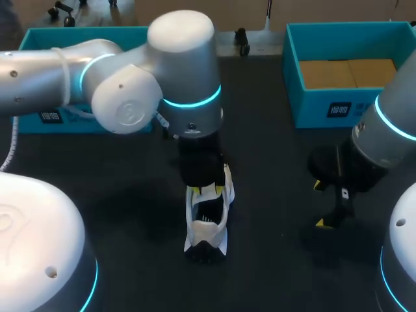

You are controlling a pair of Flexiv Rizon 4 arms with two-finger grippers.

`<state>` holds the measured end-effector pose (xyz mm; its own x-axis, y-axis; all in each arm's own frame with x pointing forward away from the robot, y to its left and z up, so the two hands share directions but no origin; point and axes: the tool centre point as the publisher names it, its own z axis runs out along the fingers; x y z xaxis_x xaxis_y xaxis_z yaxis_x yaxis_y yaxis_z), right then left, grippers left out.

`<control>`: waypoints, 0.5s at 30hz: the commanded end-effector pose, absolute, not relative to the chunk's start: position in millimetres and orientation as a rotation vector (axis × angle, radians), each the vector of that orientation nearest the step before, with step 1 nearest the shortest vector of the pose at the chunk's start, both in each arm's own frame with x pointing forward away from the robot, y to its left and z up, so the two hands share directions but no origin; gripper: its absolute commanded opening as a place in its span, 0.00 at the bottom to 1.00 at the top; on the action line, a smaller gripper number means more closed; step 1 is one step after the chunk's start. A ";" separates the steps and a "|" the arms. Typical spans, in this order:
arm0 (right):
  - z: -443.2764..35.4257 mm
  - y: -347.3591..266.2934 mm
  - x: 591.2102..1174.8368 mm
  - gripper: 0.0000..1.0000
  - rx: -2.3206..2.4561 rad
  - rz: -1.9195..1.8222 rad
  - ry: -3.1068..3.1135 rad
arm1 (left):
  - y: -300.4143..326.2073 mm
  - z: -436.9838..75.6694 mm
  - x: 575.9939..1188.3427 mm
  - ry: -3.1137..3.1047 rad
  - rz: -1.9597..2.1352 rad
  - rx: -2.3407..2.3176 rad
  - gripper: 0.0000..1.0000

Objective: Take the shoe out of the shoebox, open the shoe tongue, remove and reinsert the insole, then place the shoe into the shoebox

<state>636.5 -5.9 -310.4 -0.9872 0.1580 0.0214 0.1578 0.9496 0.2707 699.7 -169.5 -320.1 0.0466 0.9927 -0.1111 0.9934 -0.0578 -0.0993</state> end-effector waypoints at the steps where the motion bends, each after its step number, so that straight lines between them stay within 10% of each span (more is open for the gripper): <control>1: -311.2 -5.9 635.2 1.00 0.251 0.431 3.098 | -150.2 -297.4 690.8 2.187 -0.242 2.224 0.75; 3: -311.2 -5.9 635.2 1.00 0.251 0.431 3.098 | -147.7 -292.8 686.7 2.270 -0.253 2.177 1.00; 15: -311.2 -5.9 635.2 1.00 0.251 0.431 3.098 | -142.9 -283.0 659.1 2.675 -0.131 1.725 1.00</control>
<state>636.3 -6.0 -310.3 -0.9872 0.1581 0.0212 0.1579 0.9496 0.2706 669.2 -141.1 -286.2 -0.3481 0.9373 -0.0148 0.9250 0.3409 -0.1678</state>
